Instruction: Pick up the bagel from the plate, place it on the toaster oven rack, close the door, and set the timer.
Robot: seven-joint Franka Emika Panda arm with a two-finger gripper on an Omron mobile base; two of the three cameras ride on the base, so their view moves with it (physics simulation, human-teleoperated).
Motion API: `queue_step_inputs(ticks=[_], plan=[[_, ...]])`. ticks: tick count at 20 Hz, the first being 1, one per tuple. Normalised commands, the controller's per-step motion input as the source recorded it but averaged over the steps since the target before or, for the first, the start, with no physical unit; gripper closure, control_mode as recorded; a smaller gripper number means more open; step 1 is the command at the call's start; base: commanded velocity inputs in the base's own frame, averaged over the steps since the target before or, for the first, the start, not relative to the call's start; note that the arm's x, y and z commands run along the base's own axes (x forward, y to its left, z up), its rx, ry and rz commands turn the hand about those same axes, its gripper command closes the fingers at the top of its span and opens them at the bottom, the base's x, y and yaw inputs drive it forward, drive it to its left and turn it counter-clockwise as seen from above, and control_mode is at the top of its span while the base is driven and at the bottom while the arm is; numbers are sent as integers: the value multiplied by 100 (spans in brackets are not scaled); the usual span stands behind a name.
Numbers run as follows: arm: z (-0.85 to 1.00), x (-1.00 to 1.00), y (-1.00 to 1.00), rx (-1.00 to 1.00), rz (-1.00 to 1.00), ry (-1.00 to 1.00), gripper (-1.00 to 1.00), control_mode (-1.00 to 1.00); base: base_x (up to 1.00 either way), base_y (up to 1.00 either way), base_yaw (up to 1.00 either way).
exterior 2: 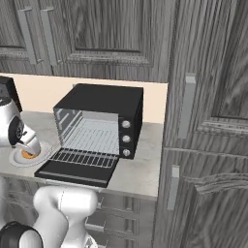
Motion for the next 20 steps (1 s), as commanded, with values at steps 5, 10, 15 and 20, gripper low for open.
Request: queue_step_inputs(ticks=[5,10,15,20], plan=[[-4,24,75,0,1,5,-100,-100,0,0,0],[-17,35,55,0,0,2,-100,-100,0,0,0],[-29,47,42,0,0,0,-100,-100,0,0,0],[-20,53,23,-1,5,2,-100,-100,0,0,0]])
